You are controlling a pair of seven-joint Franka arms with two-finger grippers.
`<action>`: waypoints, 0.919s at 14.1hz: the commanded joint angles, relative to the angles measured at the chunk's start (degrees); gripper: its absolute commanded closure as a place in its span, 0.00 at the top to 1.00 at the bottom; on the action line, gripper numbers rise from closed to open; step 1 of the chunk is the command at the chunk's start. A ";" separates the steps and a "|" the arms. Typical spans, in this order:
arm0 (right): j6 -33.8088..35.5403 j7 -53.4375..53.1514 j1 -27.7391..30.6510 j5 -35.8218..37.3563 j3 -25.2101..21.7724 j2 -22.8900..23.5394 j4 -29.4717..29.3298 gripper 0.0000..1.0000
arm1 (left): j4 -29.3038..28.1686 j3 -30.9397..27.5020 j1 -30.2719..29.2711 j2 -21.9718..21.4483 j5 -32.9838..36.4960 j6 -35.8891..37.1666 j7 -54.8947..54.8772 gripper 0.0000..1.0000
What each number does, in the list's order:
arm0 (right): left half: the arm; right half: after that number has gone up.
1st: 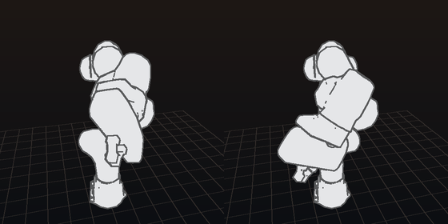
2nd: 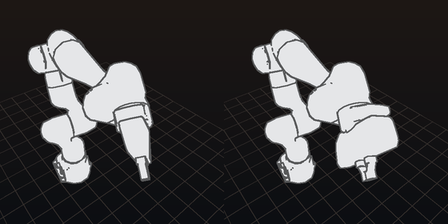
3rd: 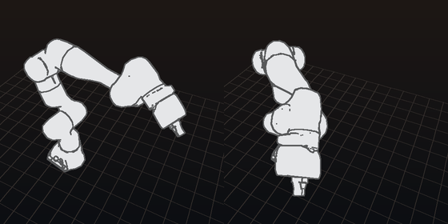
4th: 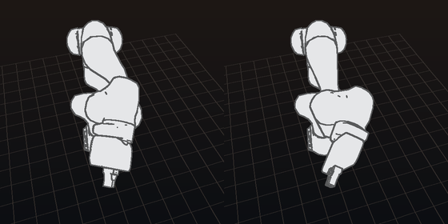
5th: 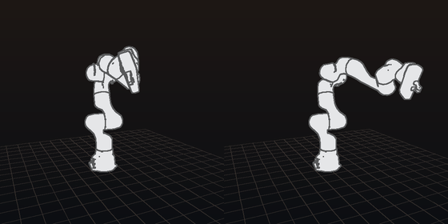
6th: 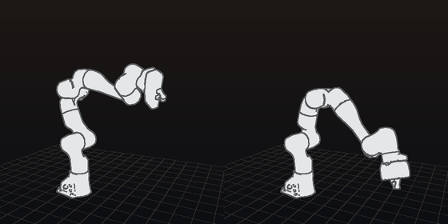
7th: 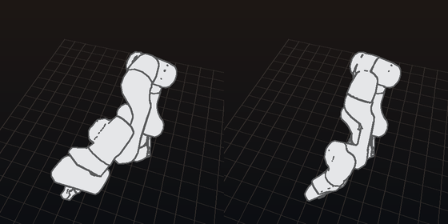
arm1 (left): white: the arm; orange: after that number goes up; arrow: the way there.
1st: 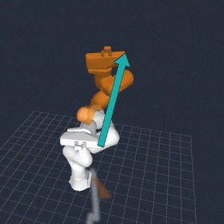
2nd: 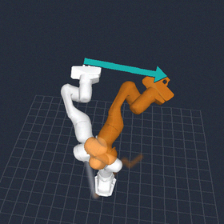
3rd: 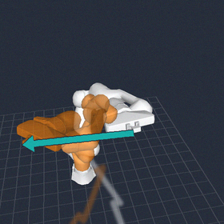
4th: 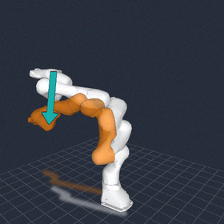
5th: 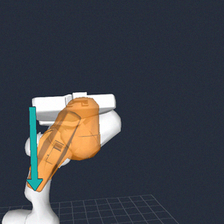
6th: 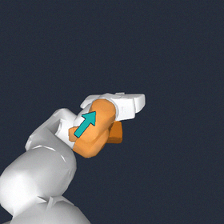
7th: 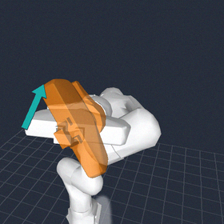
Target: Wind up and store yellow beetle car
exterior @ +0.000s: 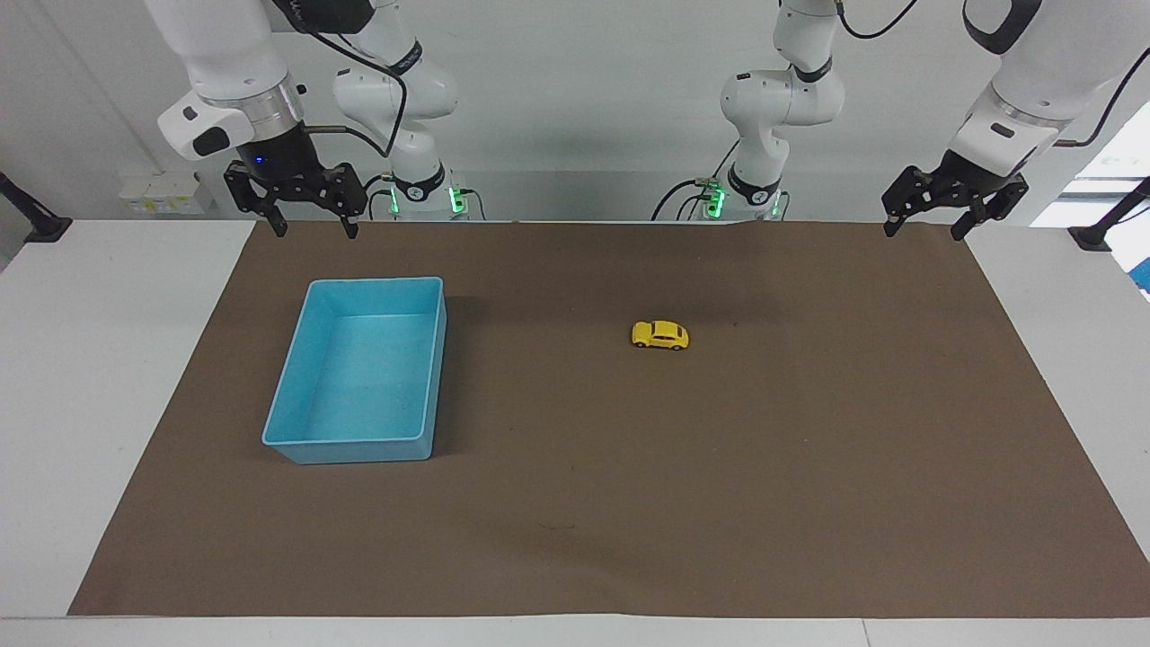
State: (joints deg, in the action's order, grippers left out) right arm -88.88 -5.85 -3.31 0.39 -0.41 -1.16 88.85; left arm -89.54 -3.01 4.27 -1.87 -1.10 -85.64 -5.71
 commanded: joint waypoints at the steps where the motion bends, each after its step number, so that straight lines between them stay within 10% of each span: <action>1: 0.11 -0.30 0.50 -1.27 -0.02 -0.69 0.27 1.00 | -0.99 -0.15 1.61 -1.29 0.83 0.82 -0.53 1.00; 13: 0.11 -0.39 0.50 -1.27 -0.02 -0.69 0.27 1.00 | -5.64 -0.06 5.84 -0.50 0.83 -2.60 -32.57 1.00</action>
State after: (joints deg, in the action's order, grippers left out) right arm -88.88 -5.85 -3.31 0.39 -0.48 -1.16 88.85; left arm -93.13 -2.42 8.63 -1.65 -1.10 -86.10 -31.62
